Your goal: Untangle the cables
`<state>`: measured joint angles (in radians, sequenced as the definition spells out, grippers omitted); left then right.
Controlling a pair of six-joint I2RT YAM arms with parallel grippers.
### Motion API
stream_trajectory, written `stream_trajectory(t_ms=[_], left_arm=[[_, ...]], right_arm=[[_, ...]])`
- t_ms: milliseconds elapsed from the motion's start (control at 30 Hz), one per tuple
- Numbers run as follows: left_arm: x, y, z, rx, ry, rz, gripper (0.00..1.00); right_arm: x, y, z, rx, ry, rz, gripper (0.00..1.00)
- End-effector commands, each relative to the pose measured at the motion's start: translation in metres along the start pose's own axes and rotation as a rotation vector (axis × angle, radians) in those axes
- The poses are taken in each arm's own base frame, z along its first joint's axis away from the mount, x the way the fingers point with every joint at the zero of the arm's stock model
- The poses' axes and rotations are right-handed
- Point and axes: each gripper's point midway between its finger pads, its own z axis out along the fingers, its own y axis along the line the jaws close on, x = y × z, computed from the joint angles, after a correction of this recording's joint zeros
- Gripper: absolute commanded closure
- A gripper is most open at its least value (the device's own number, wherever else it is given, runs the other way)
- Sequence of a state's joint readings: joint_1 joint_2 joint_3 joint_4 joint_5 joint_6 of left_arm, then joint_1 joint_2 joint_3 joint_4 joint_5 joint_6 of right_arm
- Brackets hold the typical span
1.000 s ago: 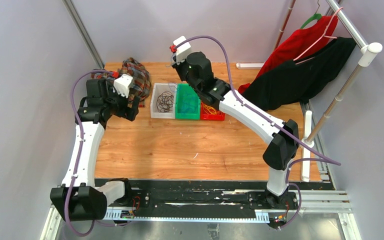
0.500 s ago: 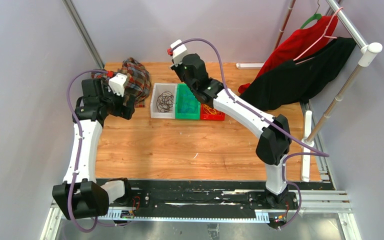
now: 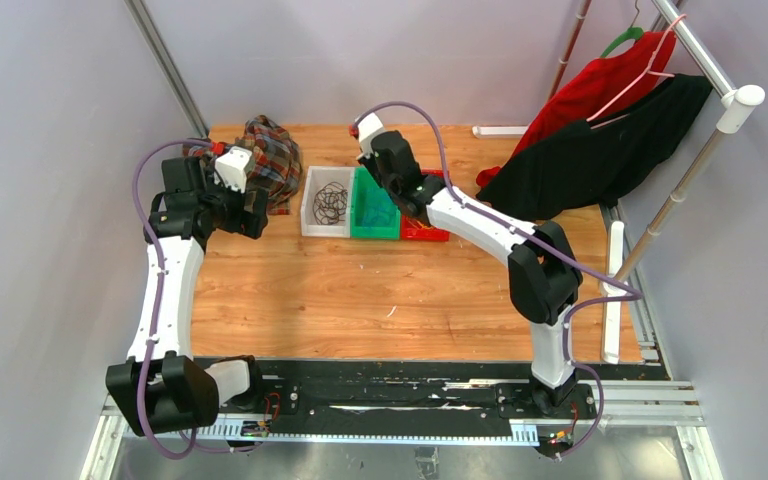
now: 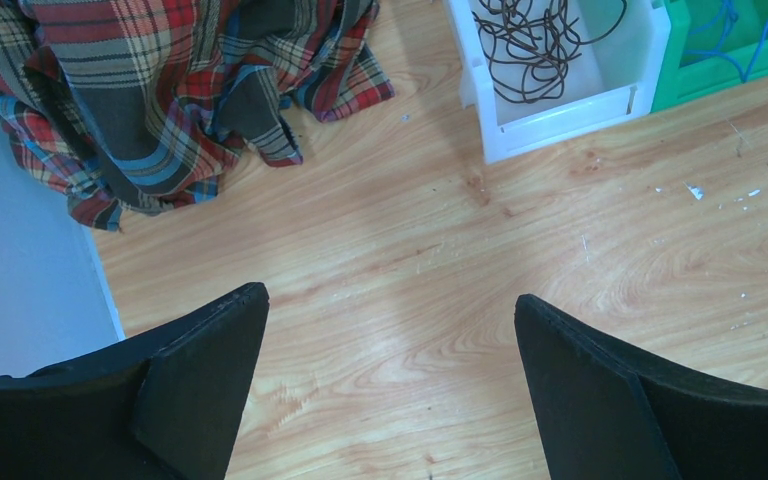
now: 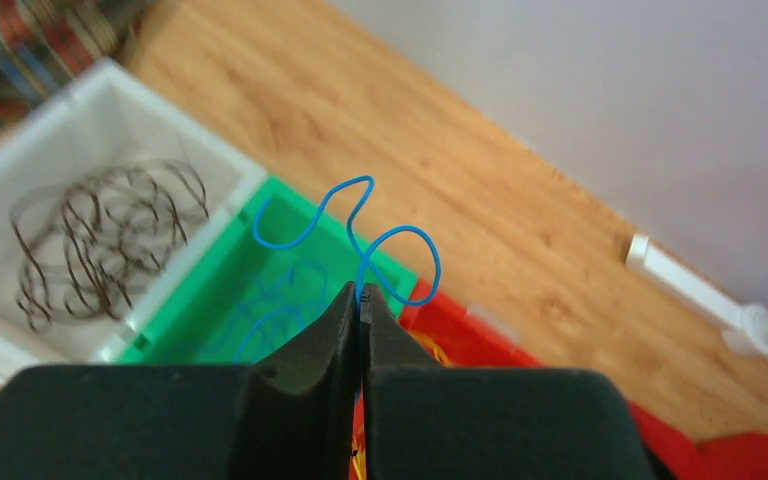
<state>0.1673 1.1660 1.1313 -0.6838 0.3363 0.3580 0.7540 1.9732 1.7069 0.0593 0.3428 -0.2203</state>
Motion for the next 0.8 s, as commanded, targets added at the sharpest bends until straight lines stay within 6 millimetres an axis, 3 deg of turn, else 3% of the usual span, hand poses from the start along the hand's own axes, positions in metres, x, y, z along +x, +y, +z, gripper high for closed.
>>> stream_trajectory(t_ms=[0, 167, 233, 467, 700, 767], left_arm=[[-0.011, 0.005, -0.005, -0.014, -0.03, -0.009, 0.02], [-0.014, 0.01, -0.005, -0.048, -0.046, -0.031, 0.02], [-0.016, 0.016, -0.004, -0.072, -0.054, -0.048, 0.02], [-0.026, 0.016, -0.007, -0.066, -0.092, -0.052, 0.02], [-0.024, 0.019, -0.006, -0.096, -0.132, -0.036, 0.02], [-0.021, 0.019, -0.002, -0.098, -0.132, -0.045, 0.02]], right_arm=[[0.026, 0.0, -0.002, -0.01, 0.041, 0.033, 0.99], [0.048, 0.012, 0.002, -0.05, 0.11, 0.042, 0.99], [0.068, 0.022, 0.008, -0.065, 0.163, 0.04, 0.99], [0.108, 0.037, 0.028, -0.079, 0.269, 0.043, 0.99], [0.122, 0.038, 0.046, -0.087, 0.303, 0.098, 0.99], [0.119, 0.035, 0.048, -0.085, 0.315, 0.118, 0.93]])
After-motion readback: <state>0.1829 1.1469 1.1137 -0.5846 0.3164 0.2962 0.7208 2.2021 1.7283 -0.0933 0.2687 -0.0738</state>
